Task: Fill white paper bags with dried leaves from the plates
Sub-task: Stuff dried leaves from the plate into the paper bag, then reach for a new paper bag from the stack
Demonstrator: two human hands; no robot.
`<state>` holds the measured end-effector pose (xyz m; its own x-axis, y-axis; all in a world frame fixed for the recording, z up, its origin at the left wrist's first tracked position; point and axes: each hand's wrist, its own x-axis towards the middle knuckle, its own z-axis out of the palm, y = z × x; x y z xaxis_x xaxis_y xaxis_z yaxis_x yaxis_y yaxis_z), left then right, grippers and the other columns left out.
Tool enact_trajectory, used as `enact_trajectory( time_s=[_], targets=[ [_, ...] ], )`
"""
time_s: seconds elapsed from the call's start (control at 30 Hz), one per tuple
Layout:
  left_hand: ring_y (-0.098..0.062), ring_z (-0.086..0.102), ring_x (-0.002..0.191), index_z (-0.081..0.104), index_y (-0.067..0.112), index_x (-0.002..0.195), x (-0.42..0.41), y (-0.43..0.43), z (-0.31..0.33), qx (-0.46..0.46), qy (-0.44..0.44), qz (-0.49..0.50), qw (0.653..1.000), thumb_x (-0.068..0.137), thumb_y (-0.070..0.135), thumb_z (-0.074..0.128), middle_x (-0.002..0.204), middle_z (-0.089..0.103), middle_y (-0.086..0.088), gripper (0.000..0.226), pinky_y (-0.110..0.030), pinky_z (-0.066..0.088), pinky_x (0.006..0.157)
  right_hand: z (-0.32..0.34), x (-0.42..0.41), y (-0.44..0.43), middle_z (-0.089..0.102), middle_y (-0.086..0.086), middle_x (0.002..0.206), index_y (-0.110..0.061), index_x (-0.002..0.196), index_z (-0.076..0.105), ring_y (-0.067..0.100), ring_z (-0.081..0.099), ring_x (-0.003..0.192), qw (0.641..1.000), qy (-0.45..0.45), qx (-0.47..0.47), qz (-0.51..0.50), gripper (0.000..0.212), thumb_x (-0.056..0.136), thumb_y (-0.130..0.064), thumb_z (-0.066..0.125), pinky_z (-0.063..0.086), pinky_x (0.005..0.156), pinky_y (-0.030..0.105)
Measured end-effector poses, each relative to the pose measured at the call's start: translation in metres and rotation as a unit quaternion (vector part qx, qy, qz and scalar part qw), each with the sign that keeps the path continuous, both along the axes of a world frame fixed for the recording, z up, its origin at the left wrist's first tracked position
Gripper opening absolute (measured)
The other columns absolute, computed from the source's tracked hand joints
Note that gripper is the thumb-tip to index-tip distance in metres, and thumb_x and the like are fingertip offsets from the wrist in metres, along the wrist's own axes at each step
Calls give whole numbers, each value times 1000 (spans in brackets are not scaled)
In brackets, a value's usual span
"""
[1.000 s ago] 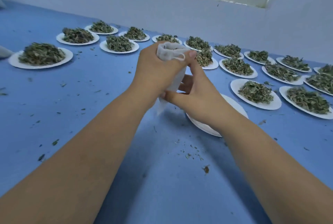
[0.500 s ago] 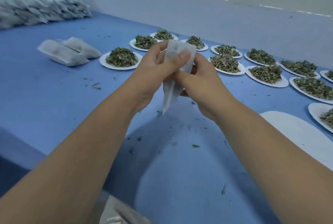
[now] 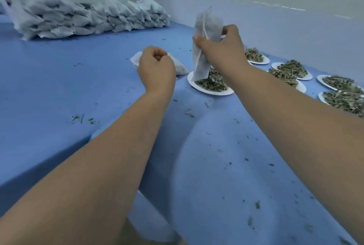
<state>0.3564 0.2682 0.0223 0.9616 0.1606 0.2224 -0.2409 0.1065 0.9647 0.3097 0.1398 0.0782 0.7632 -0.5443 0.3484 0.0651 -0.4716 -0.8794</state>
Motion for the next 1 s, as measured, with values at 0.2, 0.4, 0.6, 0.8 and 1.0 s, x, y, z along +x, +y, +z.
enact_trajectory(
  time_s=[0.2,0.4,0.6,0.8,1.0],
  targets=[
    [-14,52,76,53,16,80,17,-19,-21,108,-131,-13,985,78,6,40,77,58,6,17,-25,41,68,-12,100,-21,51,-14,94,-19,110,46,12,58,93,998,-21,-51,-28,49,81,-46,74,54,87,35],
    [-24,53,83,57,10,85,16,-29,-31,262,-125,-60,955,83,7,43,87,61,-4,14,-40,45,70,-25,167,-43,50,-4,97,-19,102,43,19,48,91,962,140,-232,-36,50,81,-52,74,36,73,28],
    [-22,48,80,54,8,86,19,-31,-35,319,-121,-76,937,82,6,43,89,59,-5,12,-32,33,62,-42,182,-35,47,2,71,-17,74,46,23,48,70,888,316,-333,7,44,85,-51,72,38,61,30],
    [-24,50,89,52,17,102,21,-29,-36,337,-86,-117,930,86,12,48,99,60,-3,18,-31,33,64,-20,143,-63,63,10,110,-3,118,62,29,66,96,931,289,-224,17,48,92,-43,67,58,83,39],
    [-26,42,90,49,15,110,21,-34,-36,419,-77,-128,896,86,14,48,99,54,-5,24,-33,32,70,-20,55,-110,43,15,85,3,82,53,26,42,75,908,309,-277,-59,29,96,-21,48,46,68,41]
  ],
)
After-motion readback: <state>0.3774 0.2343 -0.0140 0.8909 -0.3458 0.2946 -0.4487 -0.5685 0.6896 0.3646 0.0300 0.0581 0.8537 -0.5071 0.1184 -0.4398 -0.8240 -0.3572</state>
